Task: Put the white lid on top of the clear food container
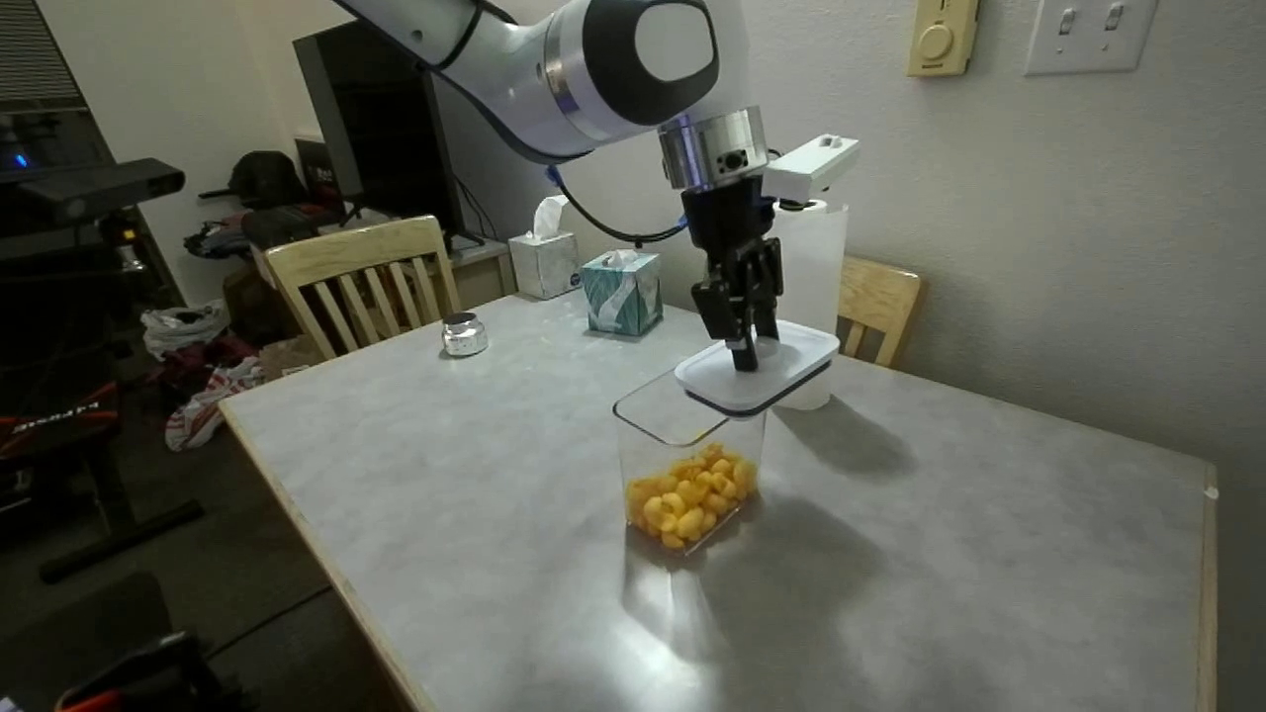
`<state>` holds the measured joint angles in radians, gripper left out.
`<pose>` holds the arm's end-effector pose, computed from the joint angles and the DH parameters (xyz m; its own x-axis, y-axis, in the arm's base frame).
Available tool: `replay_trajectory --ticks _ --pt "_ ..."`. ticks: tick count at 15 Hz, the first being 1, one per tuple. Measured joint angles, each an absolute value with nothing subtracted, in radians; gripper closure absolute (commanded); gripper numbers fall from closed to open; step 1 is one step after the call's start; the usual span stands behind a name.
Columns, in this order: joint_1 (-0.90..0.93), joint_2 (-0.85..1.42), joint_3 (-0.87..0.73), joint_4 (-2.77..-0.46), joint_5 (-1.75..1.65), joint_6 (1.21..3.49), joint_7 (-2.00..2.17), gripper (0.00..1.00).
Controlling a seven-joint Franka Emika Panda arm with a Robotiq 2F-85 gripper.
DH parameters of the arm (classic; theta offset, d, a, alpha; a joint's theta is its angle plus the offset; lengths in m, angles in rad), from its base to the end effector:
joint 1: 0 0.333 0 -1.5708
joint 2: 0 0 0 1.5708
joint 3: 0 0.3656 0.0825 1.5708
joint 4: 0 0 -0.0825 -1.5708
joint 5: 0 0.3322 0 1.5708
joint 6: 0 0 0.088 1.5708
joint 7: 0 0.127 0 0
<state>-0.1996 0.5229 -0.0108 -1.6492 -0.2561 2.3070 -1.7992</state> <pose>0.6630 -0.1494 0.3756 -0.1661 0.9578 -0.2347 0.9805 0.1857 0.0641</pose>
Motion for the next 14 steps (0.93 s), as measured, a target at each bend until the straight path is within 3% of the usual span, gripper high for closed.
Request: replay_trajectory --ticks 14 --pt "-0.129 0.432 0.001 -1.766 -0.250 2.231 -1.800 0.71"
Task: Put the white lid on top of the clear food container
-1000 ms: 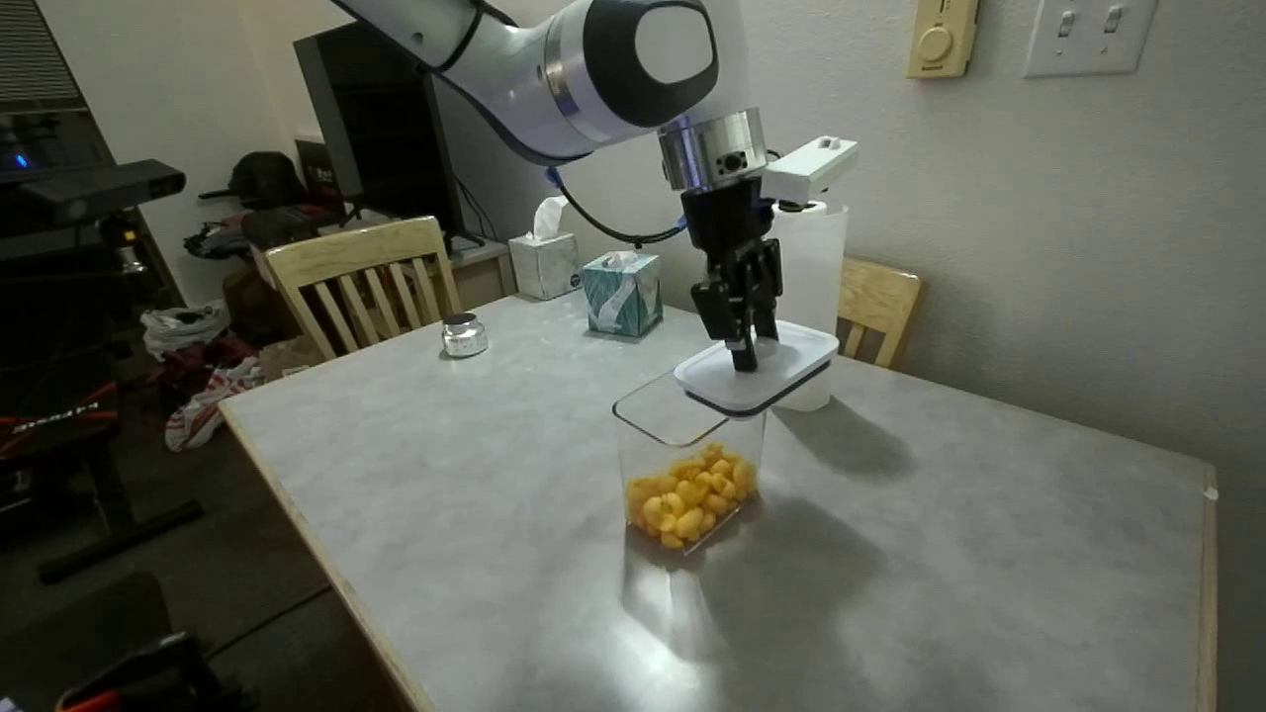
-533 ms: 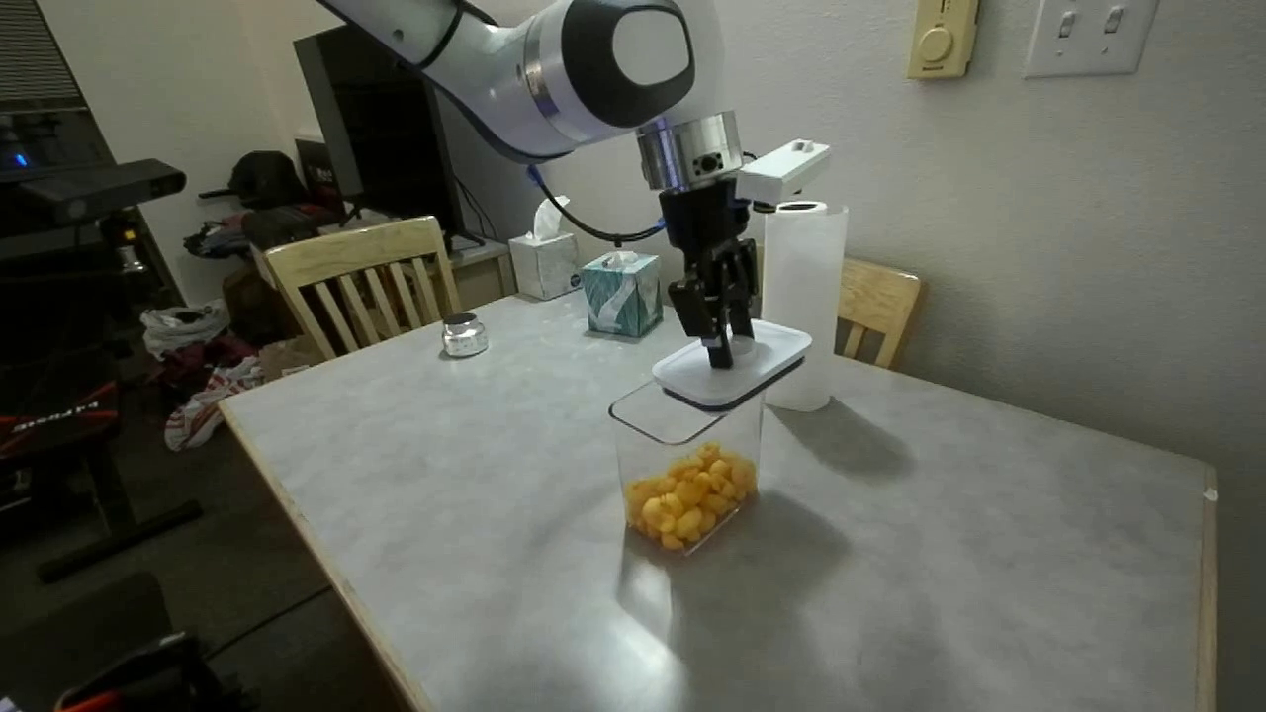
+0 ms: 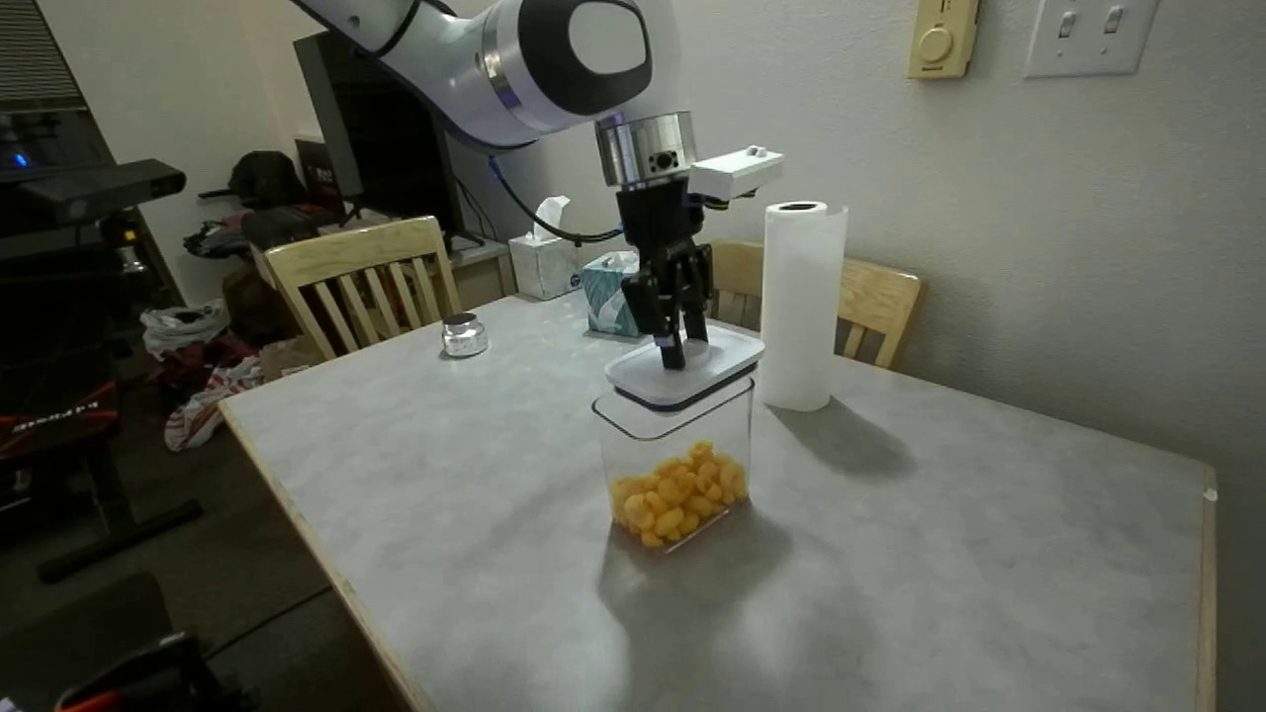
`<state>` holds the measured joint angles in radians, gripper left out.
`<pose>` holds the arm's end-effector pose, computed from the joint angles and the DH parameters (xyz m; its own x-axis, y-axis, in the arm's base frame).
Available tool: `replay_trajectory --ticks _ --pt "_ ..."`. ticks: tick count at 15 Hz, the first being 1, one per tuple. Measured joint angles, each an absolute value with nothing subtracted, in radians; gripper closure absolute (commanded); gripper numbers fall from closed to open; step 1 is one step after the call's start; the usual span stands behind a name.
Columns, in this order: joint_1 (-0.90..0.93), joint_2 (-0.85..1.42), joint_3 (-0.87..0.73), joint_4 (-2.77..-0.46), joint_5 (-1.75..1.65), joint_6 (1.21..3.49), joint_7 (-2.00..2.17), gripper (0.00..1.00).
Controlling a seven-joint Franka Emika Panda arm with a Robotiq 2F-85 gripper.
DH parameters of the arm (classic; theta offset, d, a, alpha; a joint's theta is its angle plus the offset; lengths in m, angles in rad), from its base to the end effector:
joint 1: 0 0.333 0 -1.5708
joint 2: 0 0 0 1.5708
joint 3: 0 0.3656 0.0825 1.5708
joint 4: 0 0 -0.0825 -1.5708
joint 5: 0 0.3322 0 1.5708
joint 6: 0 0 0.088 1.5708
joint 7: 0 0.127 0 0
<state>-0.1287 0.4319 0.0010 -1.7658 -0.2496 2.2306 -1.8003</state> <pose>0.6317 -0.0927 0.3795 -0.2471 0.9485 -0.1984 0.9687 0.2464 -0.0283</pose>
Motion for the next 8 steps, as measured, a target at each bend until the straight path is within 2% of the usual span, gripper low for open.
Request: replay_trajectory --ticks 8 --pt "-0.125 0.371 -0.002 -1.839 -0.254 2.186 -1.804 0.71"
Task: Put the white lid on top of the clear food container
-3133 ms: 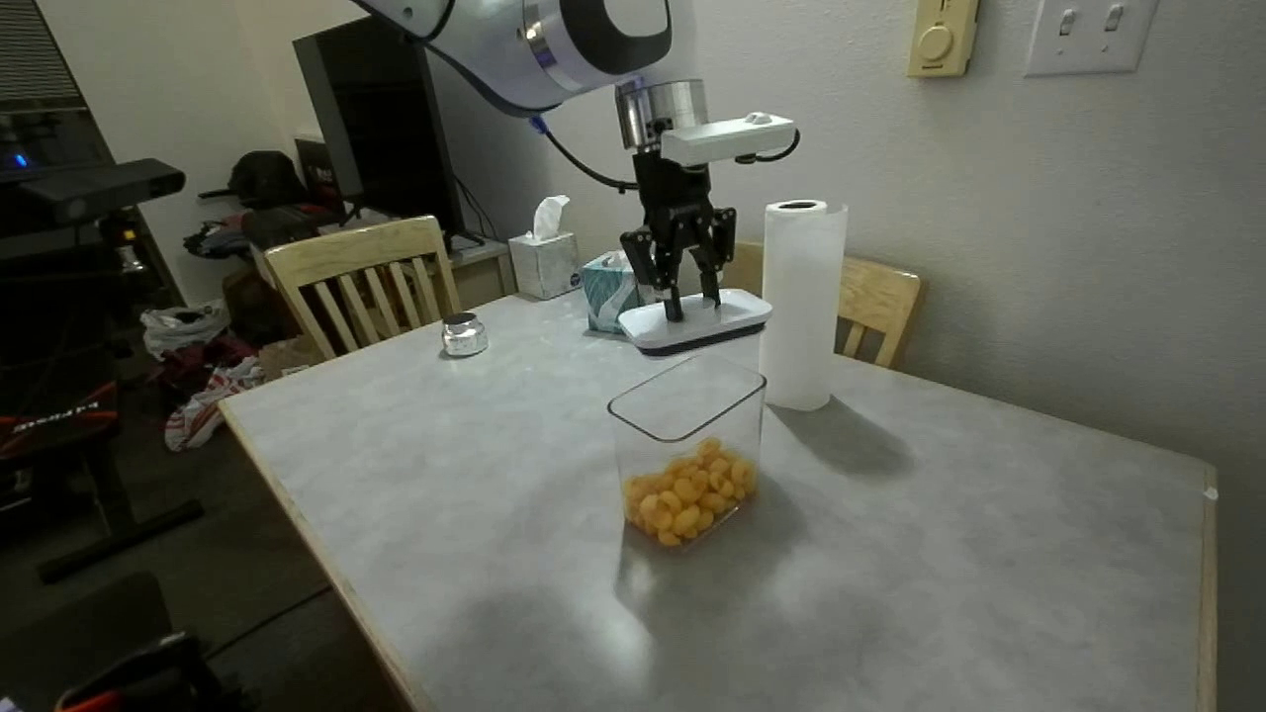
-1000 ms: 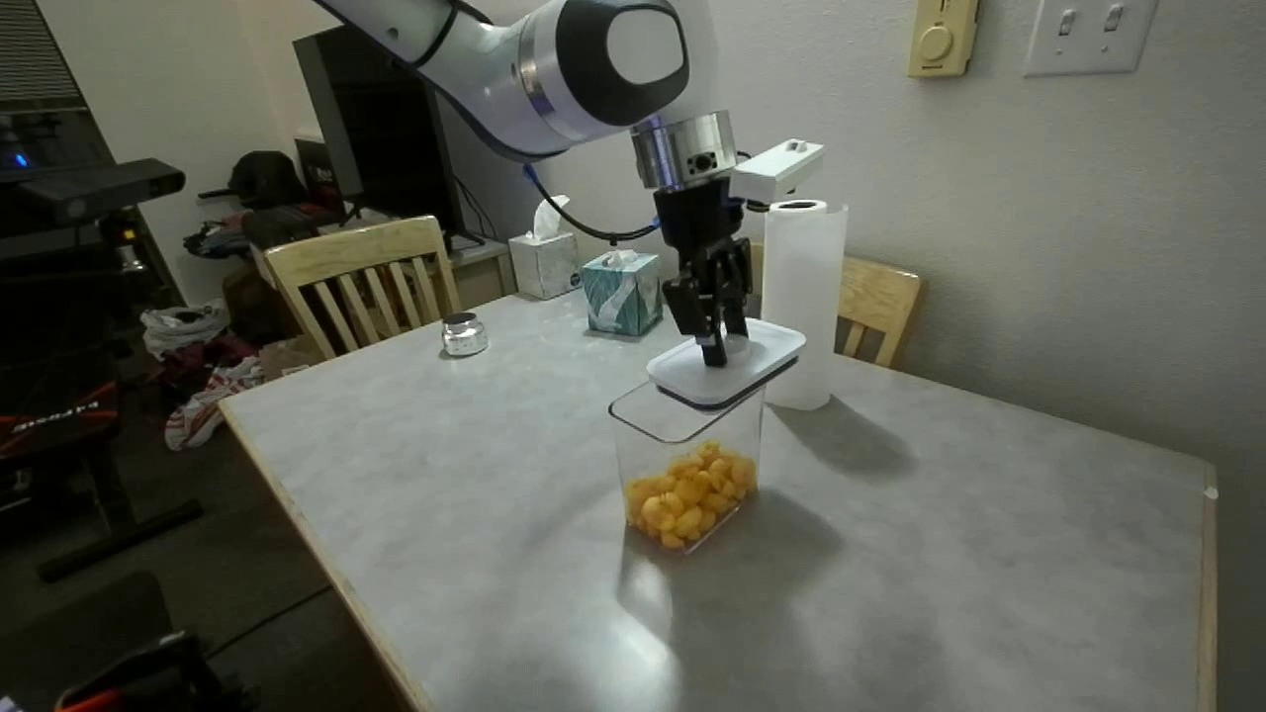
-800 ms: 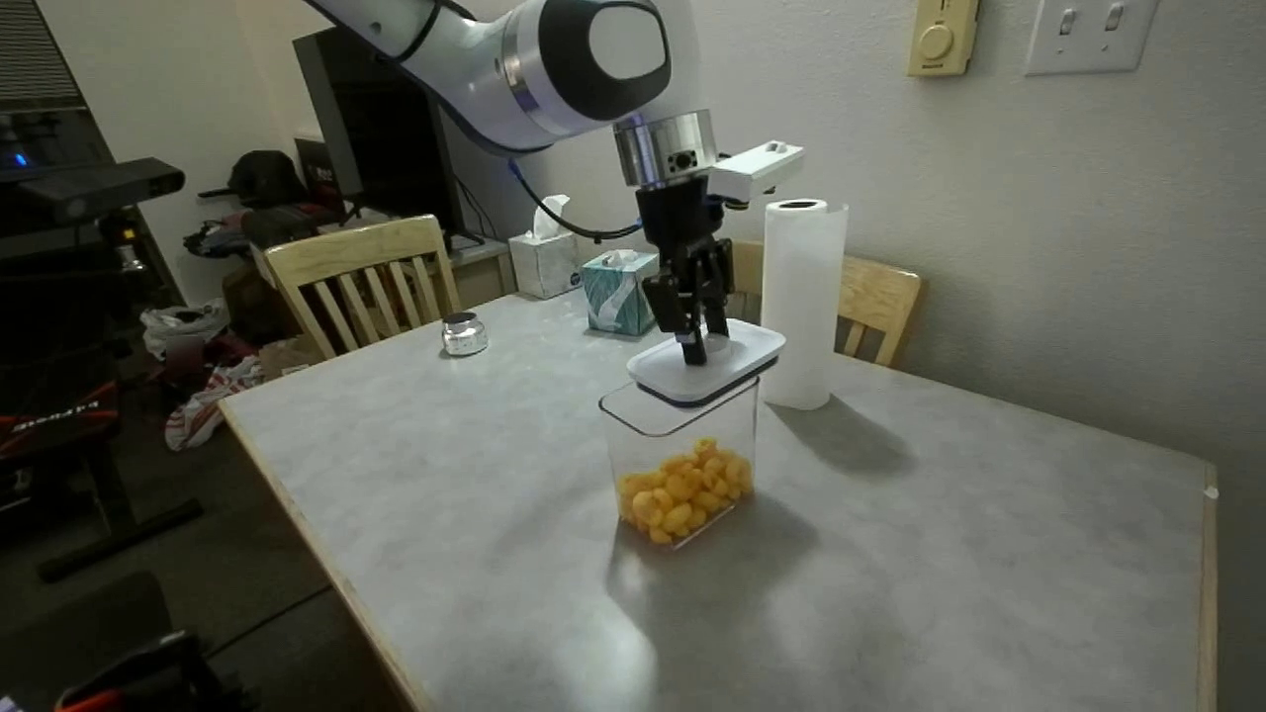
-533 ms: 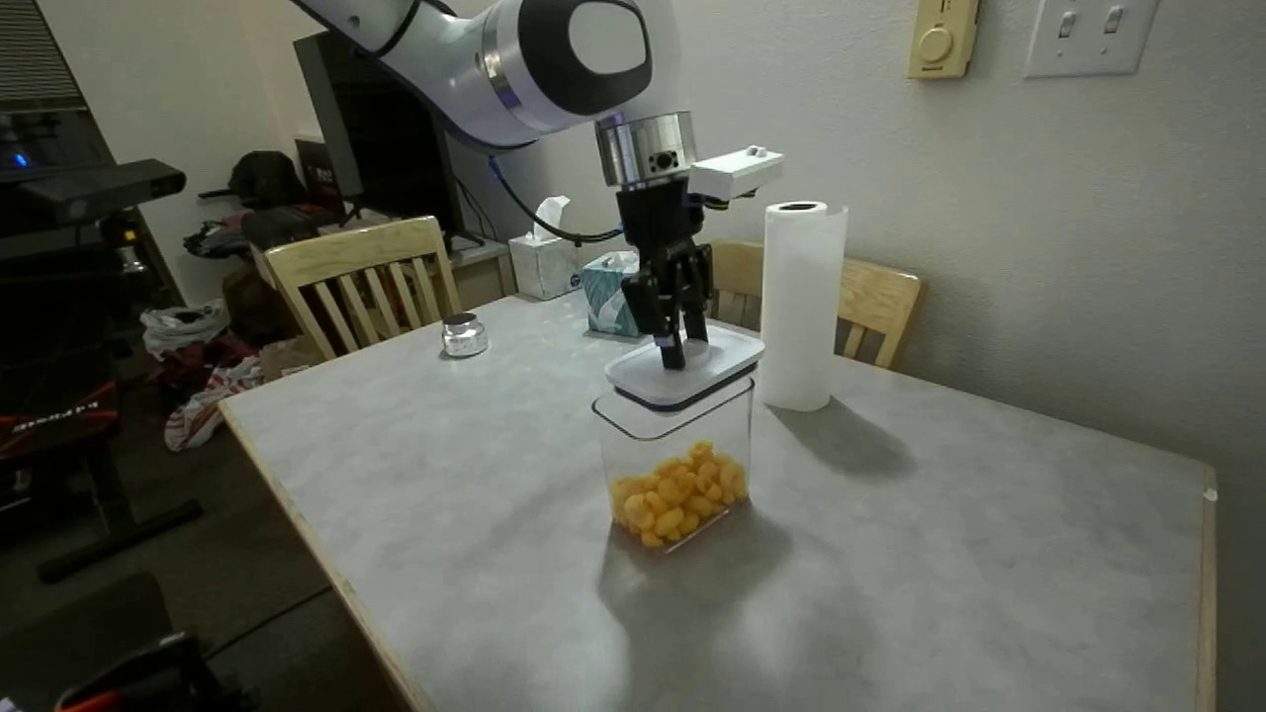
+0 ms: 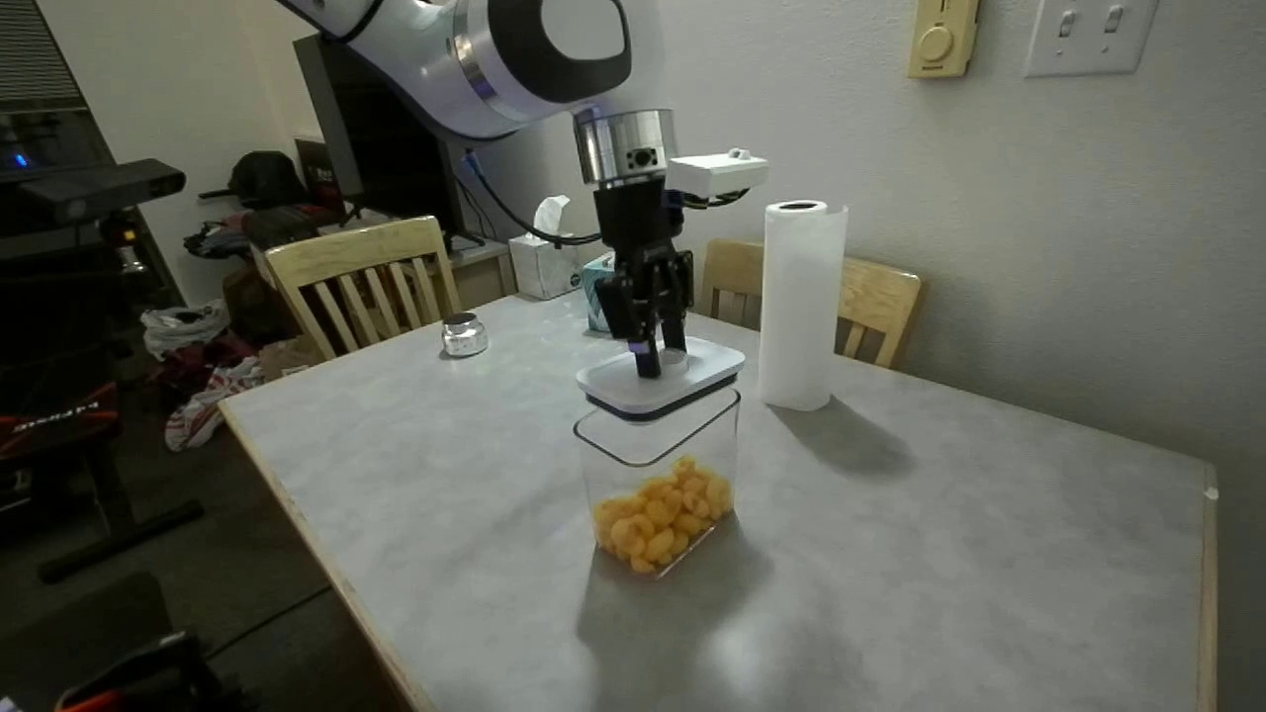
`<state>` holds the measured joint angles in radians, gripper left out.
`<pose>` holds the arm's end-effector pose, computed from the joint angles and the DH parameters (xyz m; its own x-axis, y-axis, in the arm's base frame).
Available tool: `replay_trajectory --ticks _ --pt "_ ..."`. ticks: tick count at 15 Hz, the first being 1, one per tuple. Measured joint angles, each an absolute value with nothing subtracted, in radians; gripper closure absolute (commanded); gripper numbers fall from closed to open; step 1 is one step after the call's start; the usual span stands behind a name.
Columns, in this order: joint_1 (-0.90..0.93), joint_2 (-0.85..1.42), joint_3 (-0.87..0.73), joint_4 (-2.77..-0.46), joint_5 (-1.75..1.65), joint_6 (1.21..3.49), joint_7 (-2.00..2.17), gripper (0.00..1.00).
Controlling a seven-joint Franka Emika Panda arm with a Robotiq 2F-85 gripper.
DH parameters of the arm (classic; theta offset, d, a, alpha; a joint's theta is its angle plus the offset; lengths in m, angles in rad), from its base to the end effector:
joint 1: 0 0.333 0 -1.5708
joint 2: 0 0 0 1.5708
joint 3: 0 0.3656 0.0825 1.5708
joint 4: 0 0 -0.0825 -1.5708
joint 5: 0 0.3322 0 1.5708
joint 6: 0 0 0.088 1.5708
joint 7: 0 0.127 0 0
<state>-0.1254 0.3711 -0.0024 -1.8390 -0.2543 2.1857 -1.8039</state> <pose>0.6045 -0.0910 0.3841 -0.2558 0.9483 -0.1881 0.9661 0.2437 -0.0852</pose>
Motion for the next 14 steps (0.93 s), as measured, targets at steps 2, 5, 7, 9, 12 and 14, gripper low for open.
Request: replay_trajectory --ticks 2,5,7,9,12,14 --pt "-0.123 0.367 -0.007 -1.857 -0.264 2.229 -1.770 0.71" --pt "-0.121 0.366 -0.015 -1.880 -0.291 2.311 -1.703 0.71" --pt "-0.119 0.363 -0.019 -1.887 -0.314 2.337 -1.661 0.71" --pt "-0.114 0.355 -0.021 -1.892 -0.338 2.340 -1.622 0.71" --pt "-0.104 0.340 -0.021 -1.898 -0.367 2.339 -1.581 0.71" --pt "-0.102 0.330 -0.021 -1.902 -0.374 2.332 -1.579 0.71"
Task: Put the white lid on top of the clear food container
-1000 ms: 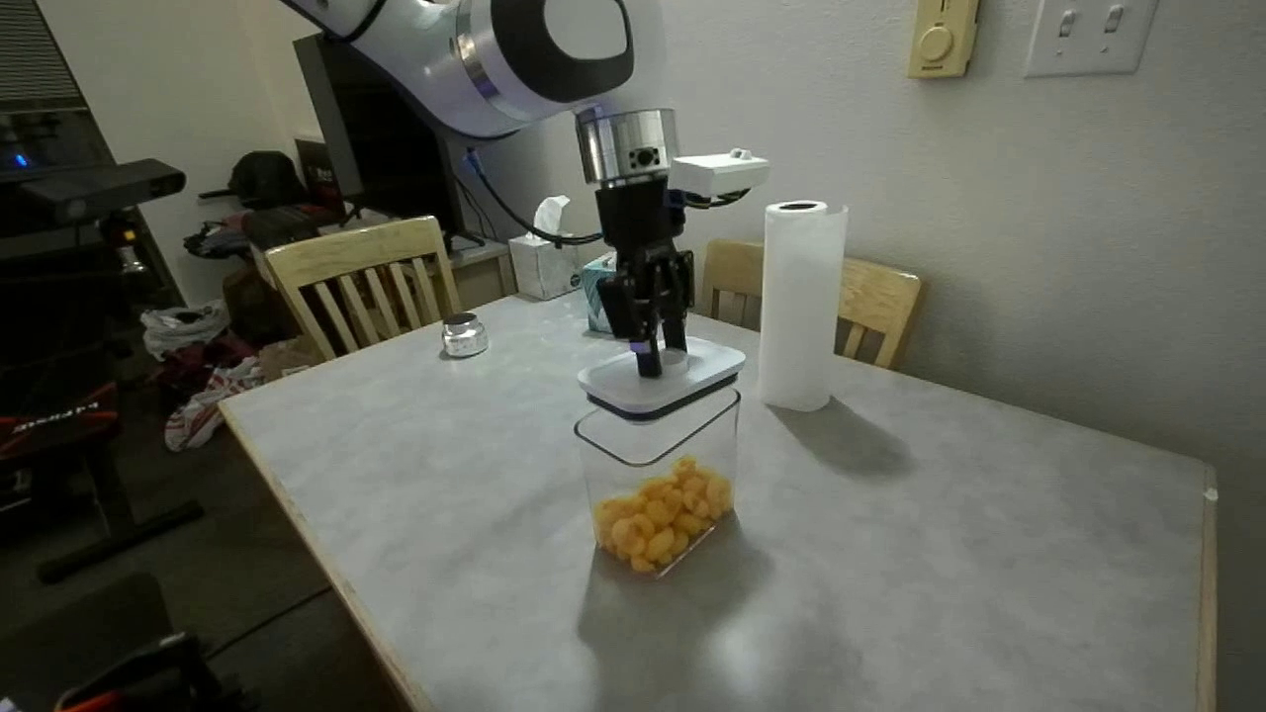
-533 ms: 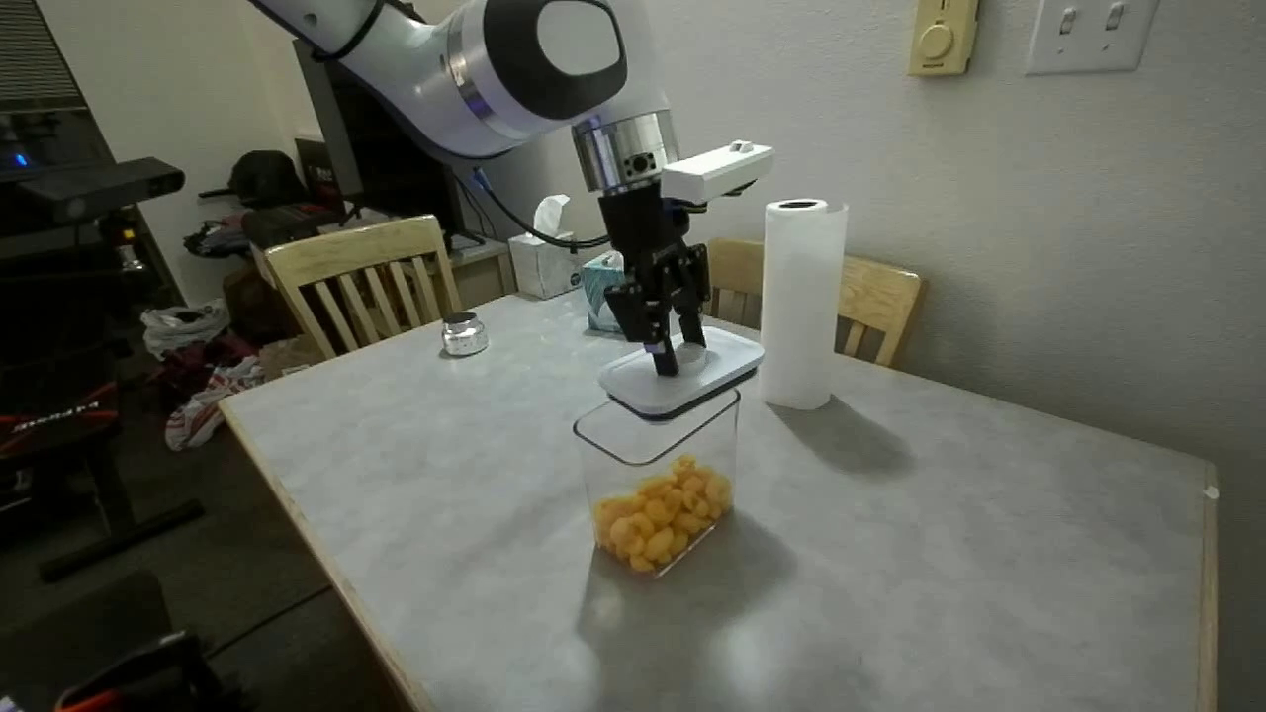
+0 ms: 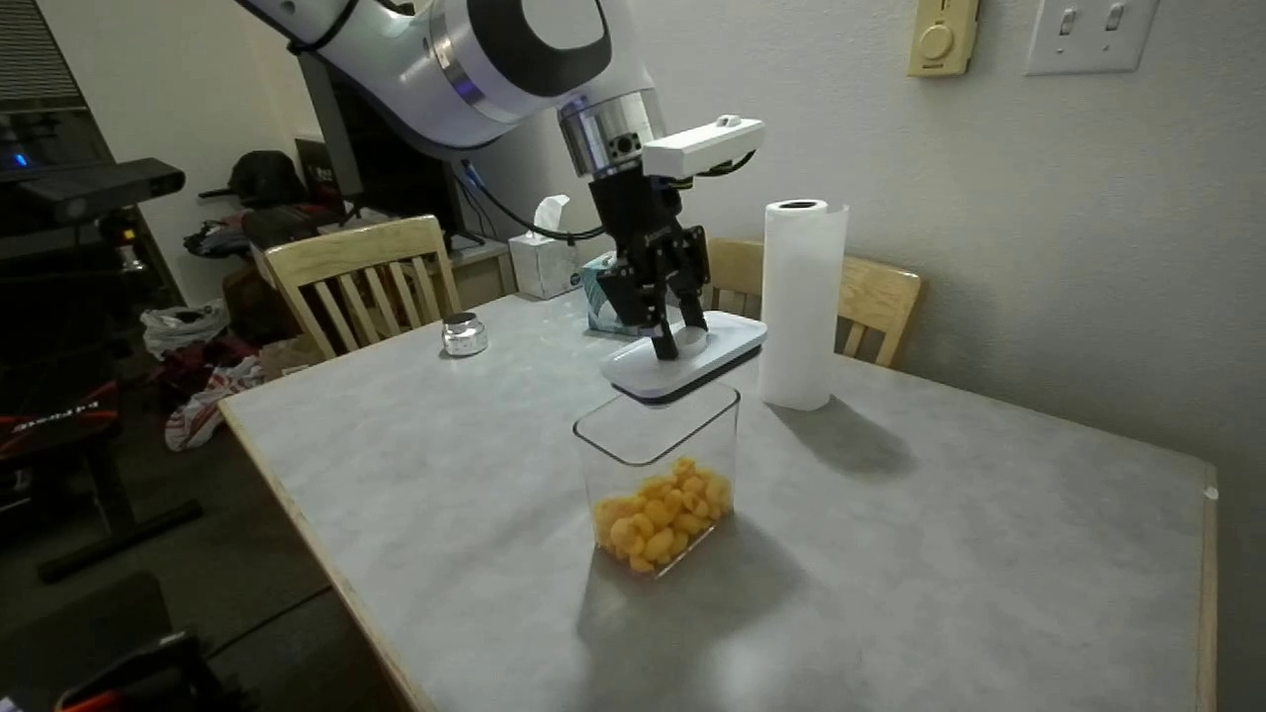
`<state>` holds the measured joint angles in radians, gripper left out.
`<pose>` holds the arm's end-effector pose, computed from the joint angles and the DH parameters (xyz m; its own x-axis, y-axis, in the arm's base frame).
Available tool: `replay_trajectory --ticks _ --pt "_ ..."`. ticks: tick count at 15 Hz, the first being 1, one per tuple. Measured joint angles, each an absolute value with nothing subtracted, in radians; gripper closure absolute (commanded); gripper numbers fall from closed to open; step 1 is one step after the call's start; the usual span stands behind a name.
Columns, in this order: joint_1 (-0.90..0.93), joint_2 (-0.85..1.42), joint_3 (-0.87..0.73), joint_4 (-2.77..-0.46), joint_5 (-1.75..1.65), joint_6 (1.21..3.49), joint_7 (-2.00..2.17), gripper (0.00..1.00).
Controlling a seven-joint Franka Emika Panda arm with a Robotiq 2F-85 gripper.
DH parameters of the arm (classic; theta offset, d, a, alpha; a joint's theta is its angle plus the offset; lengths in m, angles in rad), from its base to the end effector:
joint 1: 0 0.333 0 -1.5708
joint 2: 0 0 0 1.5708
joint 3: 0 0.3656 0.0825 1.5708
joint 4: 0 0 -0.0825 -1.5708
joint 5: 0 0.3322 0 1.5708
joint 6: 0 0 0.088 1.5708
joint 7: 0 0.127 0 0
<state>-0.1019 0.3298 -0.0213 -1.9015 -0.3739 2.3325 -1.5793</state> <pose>0.6052 -0.0853 0.3979 -0.1177 0.9481 -0.2954 0.9882 0.1411 0.0592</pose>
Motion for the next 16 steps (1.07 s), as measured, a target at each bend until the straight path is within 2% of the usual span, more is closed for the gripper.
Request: replay_trajectory --ticks 16 --pt "-0.118 0.262 -0.052 -2.036 -0.355 2.316 -1.697 0.71"
